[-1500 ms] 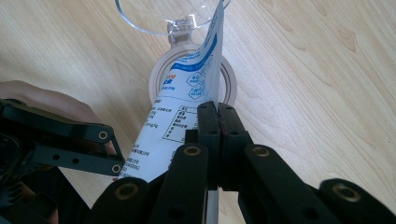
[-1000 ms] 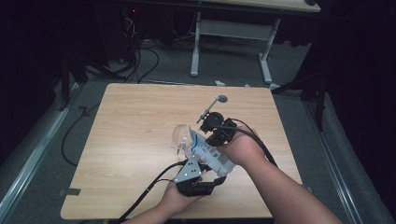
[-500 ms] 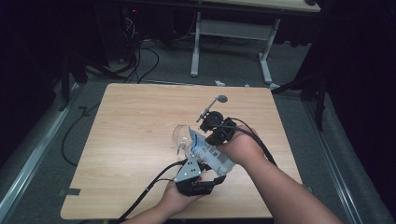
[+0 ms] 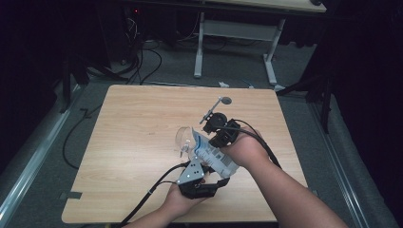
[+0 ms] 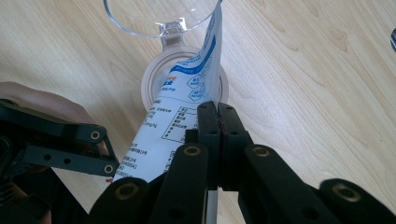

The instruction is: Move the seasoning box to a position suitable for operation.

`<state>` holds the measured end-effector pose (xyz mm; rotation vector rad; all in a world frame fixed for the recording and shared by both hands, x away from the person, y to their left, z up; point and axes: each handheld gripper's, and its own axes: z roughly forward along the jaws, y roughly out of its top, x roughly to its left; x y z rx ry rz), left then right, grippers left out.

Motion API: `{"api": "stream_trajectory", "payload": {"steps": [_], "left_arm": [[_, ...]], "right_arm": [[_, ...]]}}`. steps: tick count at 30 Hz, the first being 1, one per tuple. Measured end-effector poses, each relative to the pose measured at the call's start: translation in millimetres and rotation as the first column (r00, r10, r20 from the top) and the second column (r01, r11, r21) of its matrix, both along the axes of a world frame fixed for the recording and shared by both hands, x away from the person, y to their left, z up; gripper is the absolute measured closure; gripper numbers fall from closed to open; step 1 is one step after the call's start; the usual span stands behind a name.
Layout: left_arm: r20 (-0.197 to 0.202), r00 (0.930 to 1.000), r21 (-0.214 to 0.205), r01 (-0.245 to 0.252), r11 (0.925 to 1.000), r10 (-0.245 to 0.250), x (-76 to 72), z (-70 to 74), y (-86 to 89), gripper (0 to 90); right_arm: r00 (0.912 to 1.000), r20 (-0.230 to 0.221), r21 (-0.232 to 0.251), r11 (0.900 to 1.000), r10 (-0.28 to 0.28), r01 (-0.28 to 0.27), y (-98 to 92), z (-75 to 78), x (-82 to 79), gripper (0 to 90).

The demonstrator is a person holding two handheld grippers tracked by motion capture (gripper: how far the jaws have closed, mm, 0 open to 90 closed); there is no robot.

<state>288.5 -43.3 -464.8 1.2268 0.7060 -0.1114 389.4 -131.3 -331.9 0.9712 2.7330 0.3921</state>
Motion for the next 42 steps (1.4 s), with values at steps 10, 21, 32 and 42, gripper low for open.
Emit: {"api": "stream_trajectory", "payload": {"steps": [10,21,32,42], "left_arm": [[0.000,1.0000,-0.002,0.000,1.0000,0.000,0.0,0.3,0.8,49.8],[0.006,1.0000,0.003,0.000,1.0000,0.000,-0.2,-1.8,-0.3,49.9],[0.011,0.9999,0.031,0.002,0.9995,-0.003,-4.8,-10.0,-4.5,49.9],[0.021,0.9998,0.056,-0.008,0.9984,0.007,-7.6,-16.2,-4.6,48.9]], "right_arm": [[1.0000,0.005,-0.009,1.0000,0.001,-0.001,1.5,0.8,0.1,90.0],[1.0000,0.006,-0.002,1.0000,0.001,-0.001,0.0,0.3,-0.9,90.0],[0.9998,-0.005,0.022,0.9996,-0.019,0.019,-10.3,-3.6,-6.2,90.0],[0.9998,-0.005,0.035,0.9992,-0.020,0.020,-16.0,-2.6,-11.1,90.0]]}}
